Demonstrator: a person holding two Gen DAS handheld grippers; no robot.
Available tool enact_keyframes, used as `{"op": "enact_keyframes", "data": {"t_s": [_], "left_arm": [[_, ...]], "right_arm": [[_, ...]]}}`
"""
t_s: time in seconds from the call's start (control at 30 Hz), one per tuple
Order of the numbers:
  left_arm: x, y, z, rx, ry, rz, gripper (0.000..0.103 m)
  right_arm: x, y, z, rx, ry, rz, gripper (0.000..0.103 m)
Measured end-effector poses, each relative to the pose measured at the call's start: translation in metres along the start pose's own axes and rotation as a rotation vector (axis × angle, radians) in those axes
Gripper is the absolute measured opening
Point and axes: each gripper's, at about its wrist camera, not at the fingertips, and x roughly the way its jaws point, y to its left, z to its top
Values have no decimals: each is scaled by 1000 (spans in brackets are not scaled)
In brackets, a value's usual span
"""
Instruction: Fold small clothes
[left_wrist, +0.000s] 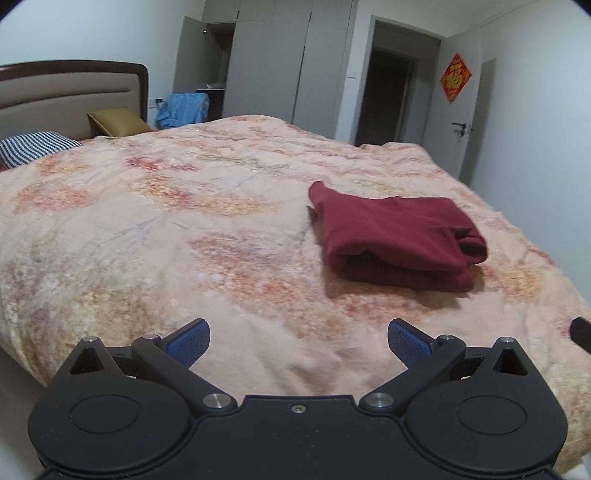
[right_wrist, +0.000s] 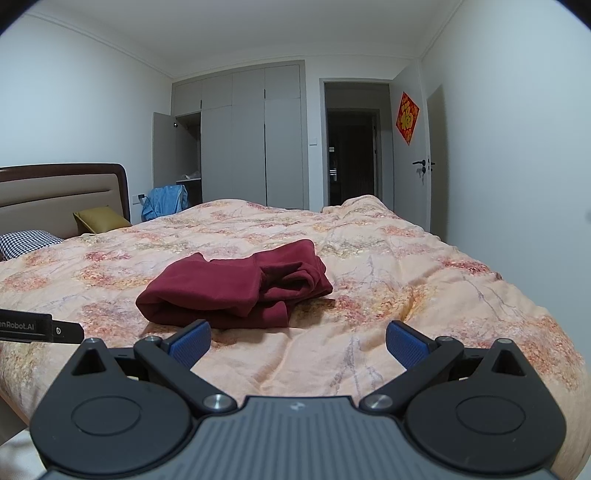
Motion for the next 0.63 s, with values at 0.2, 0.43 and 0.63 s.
{"op": "enact_keyframes", "data": {"t_s": [0.2, 0.43, 0.63], "left_arm": [[6, -4, 2, 29, 0, -19, 102], [24, -9, 6, 50, 35, -23, 102], [39, -13, 10, 58, 63, -11, 102]], "right_arm": [[8, -3, 0, 1, 21, -2, 103], [24, -7, -2, 13, 60, -4, 103], [41, -8, -3, 17, 94, 1, 103]]}}
